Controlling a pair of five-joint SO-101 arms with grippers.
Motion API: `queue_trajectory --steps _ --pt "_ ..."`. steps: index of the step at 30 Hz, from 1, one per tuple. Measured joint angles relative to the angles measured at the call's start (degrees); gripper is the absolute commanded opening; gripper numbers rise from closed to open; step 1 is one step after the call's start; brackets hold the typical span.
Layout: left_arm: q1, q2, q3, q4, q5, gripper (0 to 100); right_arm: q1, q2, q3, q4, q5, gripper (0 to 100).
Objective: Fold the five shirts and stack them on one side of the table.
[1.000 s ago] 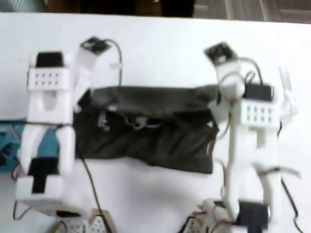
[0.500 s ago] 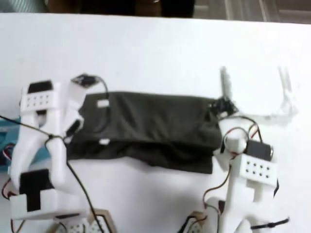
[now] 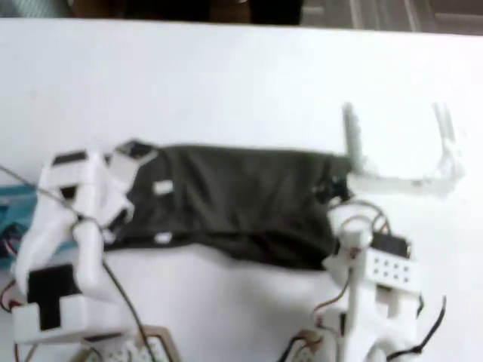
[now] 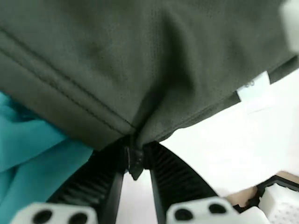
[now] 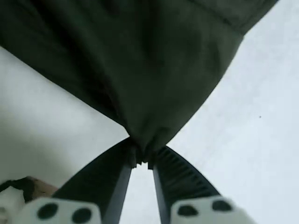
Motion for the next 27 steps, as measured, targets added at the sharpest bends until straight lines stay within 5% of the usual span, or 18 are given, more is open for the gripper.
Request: queue_trajectory --steps 15,27 --pt "0.00 -2.90 -10.64 12.84 0.00 3 -0.18 -0.18 -8.26 6.15 0.00 1.9" --pt "-0.09 -2.90 1.85 2.81 0.00 3 -0.18 -0.18 -2.81 4.84 0.00 1.9"
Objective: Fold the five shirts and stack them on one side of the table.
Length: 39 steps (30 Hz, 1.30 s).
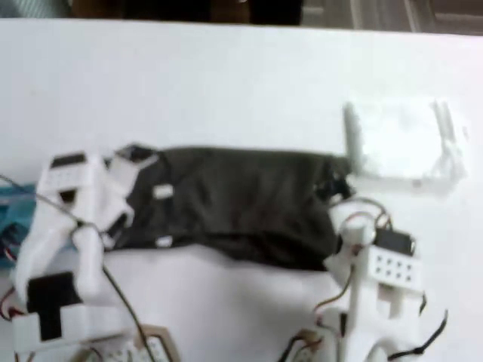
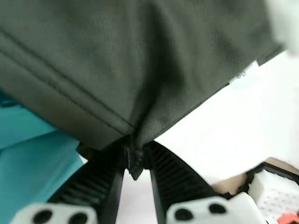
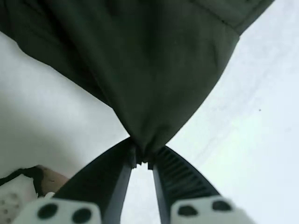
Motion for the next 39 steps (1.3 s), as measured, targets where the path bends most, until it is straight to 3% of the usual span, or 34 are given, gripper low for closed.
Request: queue_trajectory --steps 6,12,20,25,29,33,39 --pt "0.00 0.00 0.18 -1.05 0.00 5 0.00 0.00 1.49 -1.93 0.00 3.3" --pt "0.00 0.00 0.18 -0.53 0.00 22 0.00 0.00 1.49 -1.93 0.00 18.9" --pt "-3.87 0.00 -12.04 8.88 0.00 20 0.00 0.00 -0.70 -1.49 -0.09 19.0" --pt "-6.59 0.00 -26.02 15.56 0.00 20 0.00 0.00 -10.20 4.04 -0.09 19.0" --pt "-9.49 -0.09 -28.40 16.09 0.00 15 0.00 0.00 -18.90 7.65 -3.78 19.0" --pt "-12.57 -0.09 -22.95 12.13 -0.53 11 0.00 0.00 -23.21 8.44 -7.30 19.0" --pt "-19.43 -0.09 -10.02 -3.69 -7.47 11 0.00 0.00 -23.47 8.44 -7.74 19.0"
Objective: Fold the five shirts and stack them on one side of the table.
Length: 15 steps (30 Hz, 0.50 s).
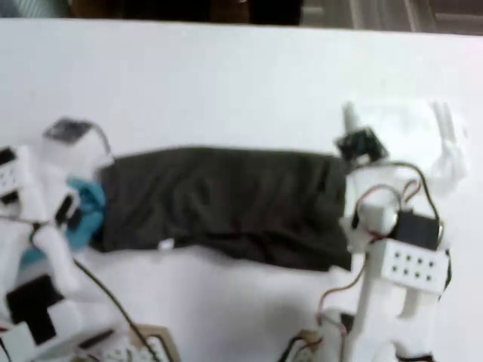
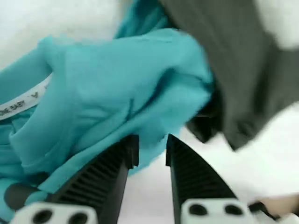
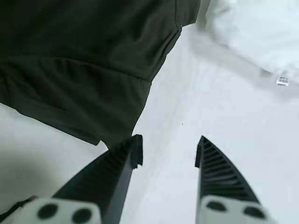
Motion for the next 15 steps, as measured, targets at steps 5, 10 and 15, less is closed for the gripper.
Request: queue_trajectory --steps 5,10,15 --pt "-8.35 0.00 7.65 -17.76 -7.38 11 0.00 0.00 0.00 0.00 0.00 19.0" --pt "-15.91 1.32 10.99 -37.27 -10.81 11 0.00 0.00 0.00 0.00 -0.26 19.0" --pt "-22.68 8.88 7.47 -53.80 -10.11 11 0.00 0.00 0.00 0.00 -0.53 19.0"
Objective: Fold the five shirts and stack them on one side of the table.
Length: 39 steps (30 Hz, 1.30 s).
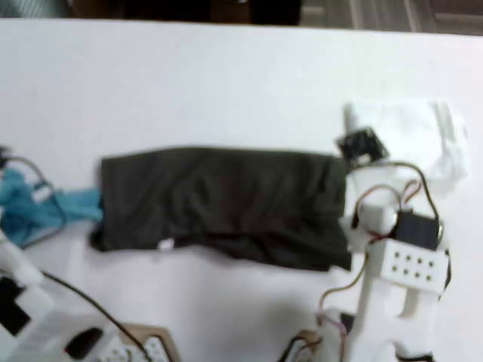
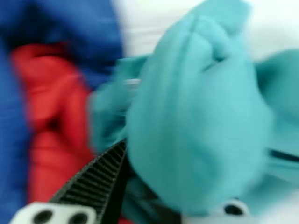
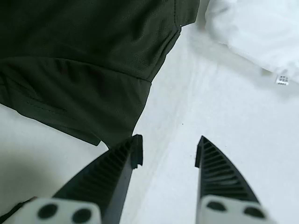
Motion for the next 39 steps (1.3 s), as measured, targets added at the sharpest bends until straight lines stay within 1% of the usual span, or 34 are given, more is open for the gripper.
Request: queue_trajectory --steps 2,5,7,10,13,15,18,21,23,25,28,31,35,39 --pt "-2.20 2.37 -4.04 -1.85 3.52 11 0.00 0.00 0.00 0.00 0.00 19.0" --pt "-4.92 3.69 -10.99 -1.23 10.46 11 0.00 0.00 0.00 0.00 0.00 19.0" --pt "-6.07 3.69 -15.91 1.41 14.77 11 0.00 0.00 0.00 0.00 0.00 19.0" --pt "-6.77 3.69 -22.86 7.47 20.75 11 0.00 0.00 0.00 0.00 0.00 19.0" --pt "-6.24 3.69 -29.45 17.14 23.91 11 0.00 0.00 0.00 0.00 0.00 19.0" --pt "-3.96 3.69 -33.41 25.41 23.74 11 0.00 0.00 0.00 0.00 0.00 19.0" --pt "2.90 3.78 -37.63 40.79 22.24 11 -1.93 0.00 0.00 0.00 0.00 19.0" --pt "10.90 3.87 -38.77 55.56 22.15 11 -4.66 0.00 0.00 0.00 0.00 19.0" --pt "15.47 3.87 -38.77 62.95 22.24 11 -6.24 0.00 0.00 0.00 0.00 19.0" --pt "18.73 3.87 -38.77 66.46 22.95 11 -7.30 0.00 0.00 0.00 0.00 19.0" --pt "20.84 3.87 -36.13 66.99 23.65 11 -7.74 0.00 0.00 0.00 0.00 19.0" --pt "21.01 3.87 -30.51 63.21 24.00 11 -7.74 0.00 0.00 0.00 0.00 19.0" --pt "21.01 3.87 -21.80 54.33 24.00 11 -7.74 0.00 0.00 0.00 0.00 19.0" --pt "21.01 3.87 -14.15 42.11 23.82 11 -7.74 0.00 0.00 0.00 0.00 19.0"
